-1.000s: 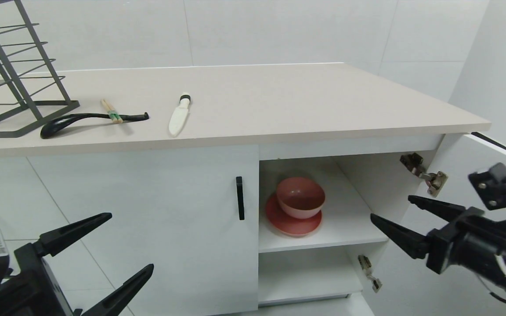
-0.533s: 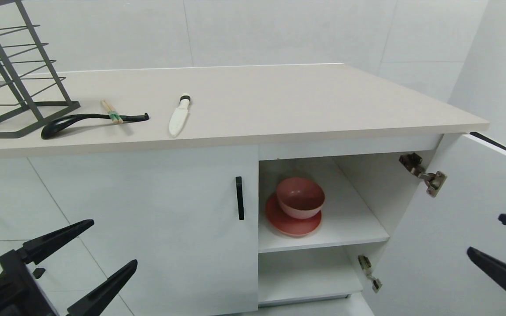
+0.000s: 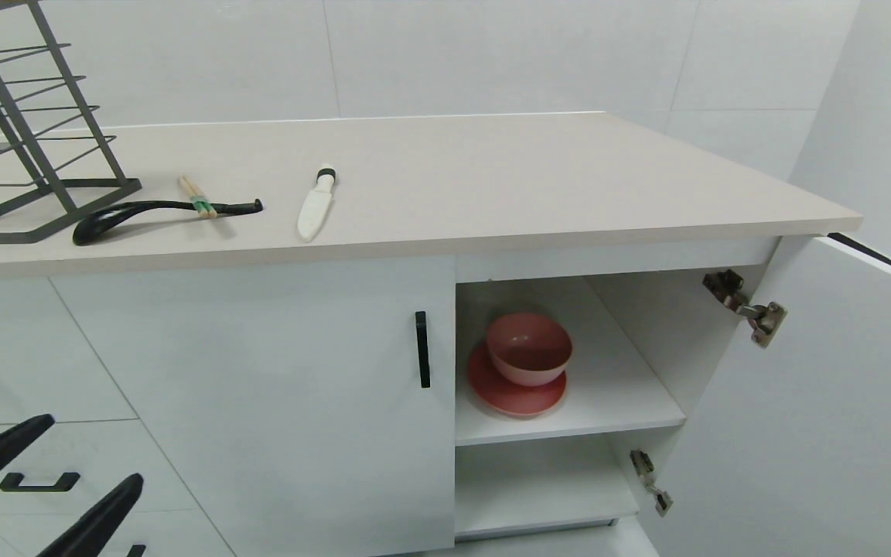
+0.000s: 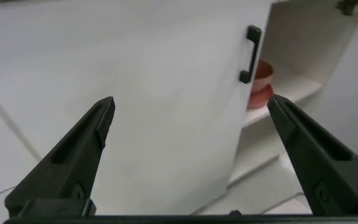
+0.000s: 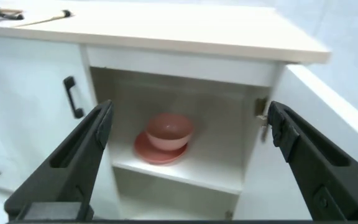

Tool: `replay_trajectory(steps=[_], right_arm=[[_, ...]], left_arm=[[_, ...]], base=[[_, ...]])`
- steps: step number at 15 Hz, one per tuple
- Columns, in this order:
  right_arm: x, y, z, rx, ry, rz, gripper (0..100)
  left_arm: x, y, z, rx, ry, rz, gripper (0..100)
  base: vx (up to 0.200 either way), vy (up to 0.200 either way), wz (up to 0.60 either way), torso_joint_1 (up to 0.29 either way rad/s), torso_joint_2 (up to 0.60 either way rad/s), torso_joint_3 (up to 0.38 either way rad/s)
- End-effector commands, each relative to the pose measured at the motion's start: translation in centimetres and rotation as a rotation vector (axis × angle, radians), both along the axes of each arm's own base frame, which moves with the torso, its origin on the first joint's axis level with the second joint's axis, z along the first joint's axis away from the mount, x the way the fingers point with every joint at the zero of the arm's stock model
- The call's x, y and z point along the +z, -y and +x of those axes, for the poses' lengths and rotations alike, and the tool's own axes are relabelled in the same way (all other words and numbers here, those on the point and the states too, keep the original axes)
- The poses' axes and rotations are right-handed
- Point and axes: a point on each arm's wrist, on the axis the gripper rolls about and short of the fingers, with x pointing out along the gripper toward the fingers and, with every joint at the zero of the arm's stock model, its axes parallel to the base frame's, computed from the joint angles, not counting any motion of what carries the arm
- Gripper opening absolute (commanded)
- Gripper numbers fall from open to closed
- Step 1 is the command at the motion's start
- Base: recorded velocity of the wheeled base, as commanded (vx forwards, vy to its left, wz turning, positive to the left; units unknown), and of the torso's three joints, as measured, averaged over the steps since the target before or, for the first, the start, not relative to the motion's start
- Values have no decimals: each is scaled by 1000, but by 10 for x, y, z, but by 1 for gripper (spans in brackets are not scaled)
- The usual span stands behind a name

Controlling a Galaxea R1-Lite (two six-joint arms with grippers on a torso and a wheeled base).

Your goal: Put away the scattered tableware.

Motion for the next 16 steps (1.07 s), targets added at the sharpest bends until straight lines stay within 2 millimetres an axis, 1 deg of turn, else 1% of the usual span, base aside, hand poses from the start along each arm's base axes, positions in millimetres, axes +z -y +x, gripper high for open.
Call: replay_trajectory(steps=[1, 3, 4, 5, 7, 8, 10, 12, 13, 14, 15, 16], right_arm=[[-1, 6, -28, -53, 105, 15, 100], [-9, 8, -36, -60, 109, 17, 100], [-16, 9, -42, -60, 94, 15, 100], [-22, 9, -46, -54, 77, 12, 100], [-42, 10, -54, -37, 69, 9, 100], [-54, 10, -54, -43, 51, 7, 100], [-70, 10, -47, -53, -5, -3, 100], [-93, 9, -41, -75, -80, -27, 100], [-102, 9, -38, -118, -112, -32, 100], [-107, 10, -37, -153, -131, -32, 100], [-113, 11, -36, -220, -164, -28, 100], [-113, 11, -36, -220, -164, -28, 100]], left_arm=[[-7, -11, -46, 161, 188, -34, 100], [-13, -12, -60, 170, 217, -37, 100], [-17, -12, -64, 170, 208, -38, 100], [-22, -12, -63, 168, 191, -37, 100], [-32, -12, -64, 177, 163, -35, 100], [-36, -12, -65, 191, 142, -44, 100], [-46, -11, -67, 234, 93, -41, 100], [-60, -11, -68, 248, -11, -25, 100], [-60, -12, -68, 257, -16, -32, 100], [-61, -12, -68, 291, -20, -30, 100], [-66, -14, -69, 373, -57, -29, 100], [-66, -14, -69, 373, -57, -29, 100]], base=[[0, 0, 0, 0, 0, 0], [0, 0, 0, 0, 0, 0], [0, 0, 0, 0, 0, 0], [0, 0, 0, 0, 0, 0], [0, 0, 0, 0, 0, 0], [0, 0, 0, 0, 0, 0], [0, 0, 0, 0, 0, 0], [0, 0, 0, 0, 0, 0], [0, 0, 0, 0, 0, 0], [0, 0, 0, 0, 0, 0], [0, 0, 0, 0, 0, 0], [0, 0, 0, 0, 0, 0]])
